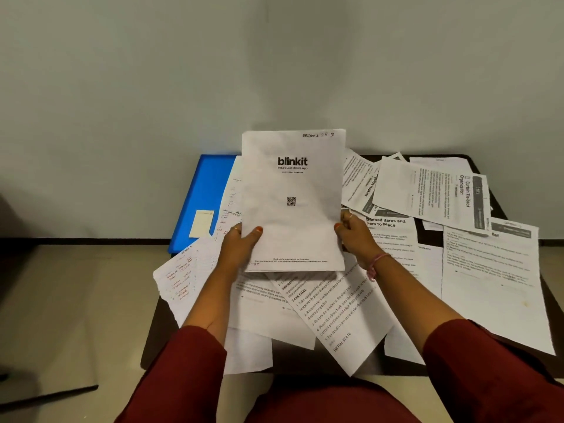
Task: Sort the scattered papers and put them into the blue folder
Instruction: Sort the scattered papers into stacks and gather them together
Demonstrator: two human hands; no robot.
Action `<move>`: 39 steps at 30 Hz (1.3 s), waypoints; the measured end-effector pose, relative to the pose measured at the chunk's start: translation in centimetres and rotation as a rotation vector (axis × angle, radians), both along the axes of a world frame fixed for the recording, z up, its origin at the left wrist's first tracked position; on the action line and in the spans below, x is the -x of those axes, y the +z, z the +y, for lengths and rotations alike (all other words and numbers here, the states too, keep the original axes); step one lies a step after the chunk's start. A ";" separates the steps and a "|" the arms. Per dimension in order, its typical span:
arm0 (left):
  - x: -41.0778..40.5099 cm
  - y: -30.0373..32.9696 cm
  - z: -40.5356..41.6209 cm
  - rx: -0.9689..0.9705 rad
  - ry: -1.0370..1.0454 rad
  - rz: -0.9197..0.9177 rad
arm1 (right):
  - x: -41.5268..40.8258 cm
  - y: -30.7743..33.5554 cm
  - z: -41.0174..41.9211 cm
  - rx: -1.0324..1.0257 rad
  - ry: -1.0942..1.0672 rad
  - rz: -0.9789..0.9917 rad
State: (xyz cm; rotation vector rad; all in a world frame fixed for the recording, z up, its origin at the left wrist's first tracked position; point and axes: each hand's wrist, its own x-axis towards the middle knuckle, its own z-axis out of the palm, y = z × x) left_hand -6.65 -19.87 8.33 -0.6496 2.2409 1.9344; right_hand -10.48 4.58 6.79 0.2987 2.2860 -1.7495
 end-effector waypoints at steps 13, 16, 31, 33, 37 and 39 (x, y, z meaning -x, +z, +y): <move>-4.8 -3.4 -3.3 -0.734 0.427 -0.169 | 1.2 -1.6 -6.4 0.254 -0.097 -0.333; -5.0 -4.2 -2.4 -0.716 0.502 -0.107 | 1.6 -2.4 -8.5 0.223 -0.021 -0.329; -3.2 -5.7 -5.8 -0.581 0.723 -0.027 | 3.9 -3.3 -11.4 0.260 0.064 -0.399; -2.6 -5.8 -6.8 -0.581 0.734 -0.031 | 4.9 -3.6 -11.0 0.145 0.039 -0.325; -1.6 -5.9 -8.2 -0.581 0.729 -0.039 | 7.2 -4.4 -11.1 -0.002 -0.030 -0.246; -1.1 -6.1 -8.6 -0.577 0.727 -0.043 | 8.3 -4.5 -11.3 -0.037 -0.055 -0.239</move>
